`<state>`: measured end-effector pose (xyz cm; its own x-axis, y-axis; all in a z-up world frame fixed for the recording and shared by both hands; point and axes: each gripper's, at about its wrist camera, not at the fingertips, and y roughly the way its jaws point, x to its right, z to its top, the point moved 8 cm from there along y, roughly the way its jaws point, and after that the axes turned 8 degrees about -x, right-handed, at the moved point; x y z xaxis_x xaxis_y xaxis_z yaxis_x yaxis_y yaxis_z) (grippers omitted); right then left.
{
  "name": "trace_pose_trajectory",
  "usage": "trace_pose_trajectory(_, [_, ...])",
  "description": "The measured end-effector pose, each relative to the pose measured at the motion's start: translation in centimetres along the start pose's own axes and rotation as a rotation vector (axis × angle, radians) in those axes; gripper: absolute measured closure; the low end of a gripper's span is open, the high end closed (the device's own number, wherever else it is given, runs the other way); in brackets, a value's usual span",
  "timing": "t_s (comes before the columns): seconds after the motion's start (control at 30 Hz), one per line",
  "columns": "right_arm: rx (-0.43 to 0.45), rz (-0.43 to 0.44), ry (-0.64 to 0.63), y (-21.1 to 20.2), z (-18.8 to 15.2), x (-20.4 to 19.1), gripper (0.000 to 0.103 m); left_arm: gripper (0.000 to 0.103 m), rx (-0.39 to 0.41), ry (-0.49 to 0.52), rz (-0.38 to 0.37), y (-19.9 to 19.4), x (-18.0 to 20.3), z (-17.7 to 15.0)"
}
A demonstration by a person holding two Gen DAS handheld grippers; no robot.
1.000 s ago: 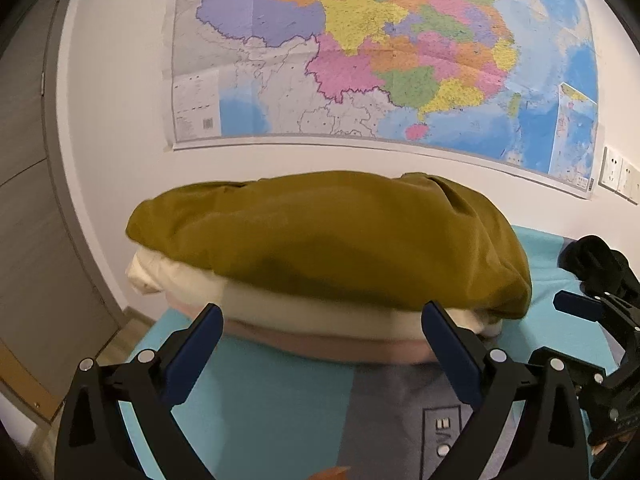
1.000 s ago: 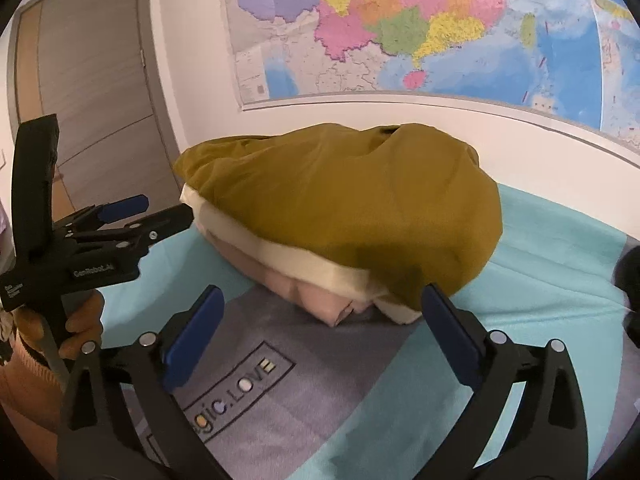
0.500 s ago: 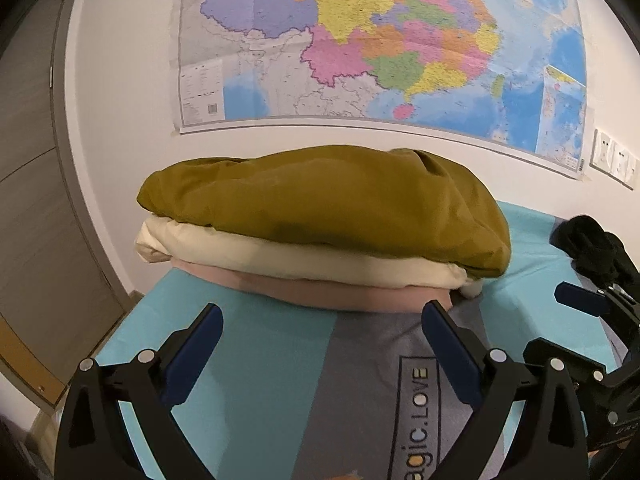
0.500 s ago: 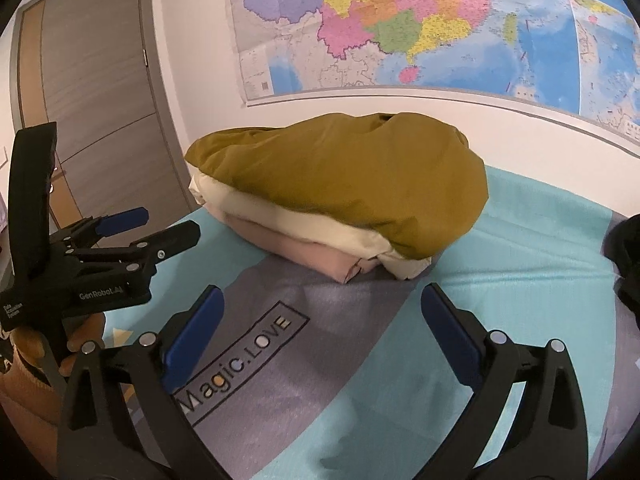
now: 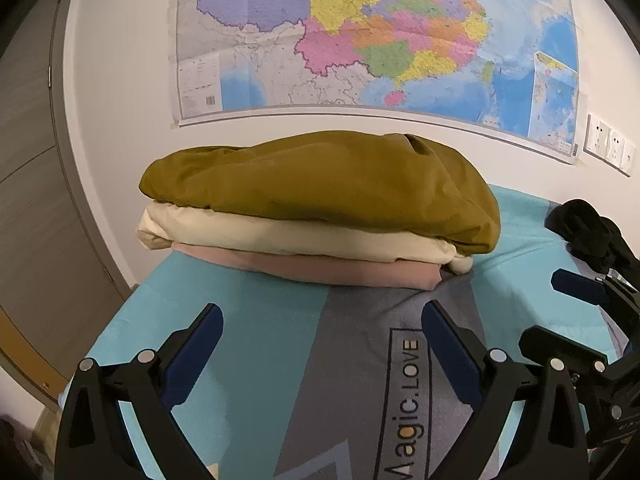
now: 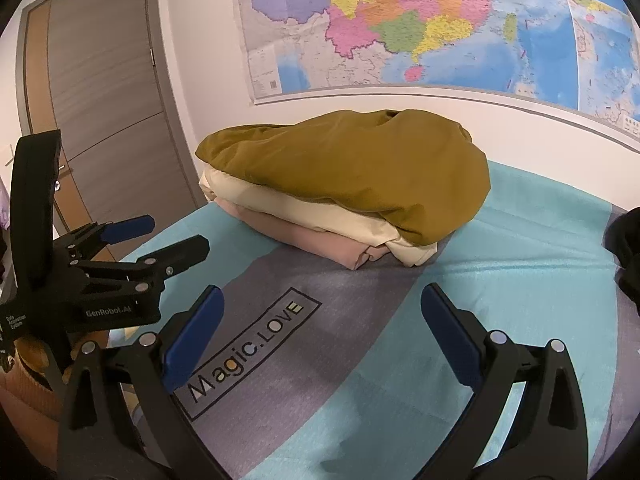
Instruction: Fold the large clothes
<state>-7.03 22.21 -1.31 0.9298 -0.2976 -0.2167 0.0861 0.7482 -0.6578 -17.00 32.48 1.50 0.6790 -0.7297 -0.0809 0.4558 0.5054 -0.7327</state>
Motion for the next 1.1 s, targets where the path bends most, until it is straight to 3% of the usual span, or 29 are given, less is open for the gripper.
trace_pose_trajectory(1.1, [-0.002, 0.012, 0.006, -0.4, -0.4, -0.5, 0.006, 0.007, -0.005, 0.004, 0.017, -0.6, 0.4, -1.3])
